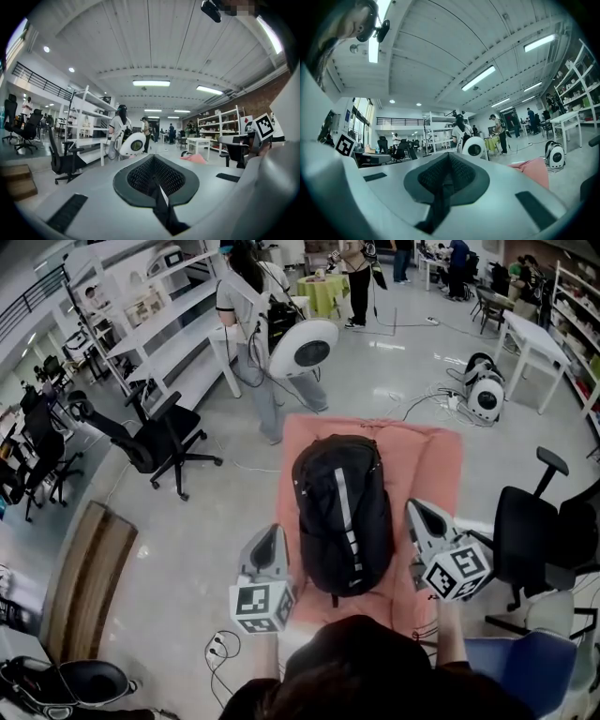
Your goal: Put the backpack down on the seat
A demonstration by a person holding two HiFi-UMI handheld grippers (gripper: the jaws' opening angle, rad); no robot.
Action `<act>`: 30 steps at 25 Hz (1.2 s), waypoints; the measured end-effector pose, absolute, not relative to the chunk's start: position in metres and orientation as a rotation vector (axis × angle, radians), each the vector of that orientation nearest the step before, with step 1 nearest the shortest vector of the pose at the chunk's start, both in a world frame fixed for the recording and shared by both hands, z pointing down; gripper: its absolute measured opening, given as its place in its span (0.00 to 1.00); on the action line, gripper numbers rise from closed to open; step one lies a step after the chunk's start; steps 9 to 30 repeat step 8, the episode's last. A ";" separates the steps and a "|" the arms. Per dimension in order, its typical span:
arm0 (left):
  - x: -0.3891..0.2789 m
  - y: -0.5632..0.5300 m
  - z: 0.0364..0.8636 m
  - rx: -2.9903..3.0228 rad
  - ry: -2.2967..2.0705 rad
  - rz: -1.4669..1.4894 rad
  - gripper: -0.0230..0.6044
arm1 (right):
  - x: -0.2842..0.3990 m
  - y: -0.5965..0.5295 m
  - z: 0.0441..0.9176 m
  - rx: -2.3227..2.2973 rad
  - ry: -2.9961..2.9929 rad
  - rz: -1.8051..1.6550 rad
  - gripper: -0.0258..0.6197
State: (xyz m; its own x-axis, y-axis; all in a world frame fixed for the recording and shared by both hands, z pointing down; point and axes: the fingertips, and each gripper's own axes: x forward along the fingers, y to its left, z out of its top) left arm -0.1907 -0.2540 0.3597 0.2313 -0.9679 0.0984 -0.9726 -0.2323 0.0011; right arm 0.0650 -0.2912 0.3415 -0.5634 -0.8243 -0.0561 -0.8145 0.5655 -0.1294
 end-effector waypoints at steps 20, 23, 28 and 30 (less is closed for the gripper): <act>-0.190 -0.254 0.363 2.418 -1.906 0.128 0.06 | 0.067 -0.291 0.347 -1.410 2.681 -0.147 0.06; -0.190 -0.254 0.363 2.418 -1.906 0.128 0.06 | 0.067 -0.291 0.347 -1.410 2.681 -0.147 0.06; -0.190 -0.254 0.363 2.418 -1.906 0.128 0.06 | 0.067 -0.291 0.347 -1.410 2.681 -0.147 0.06; -0.190 -0.254 0.363 2.418 -1.906 0.128 0.06 | 0.067 -0.291 0.347 -1.410 2.681 -0.147 0.06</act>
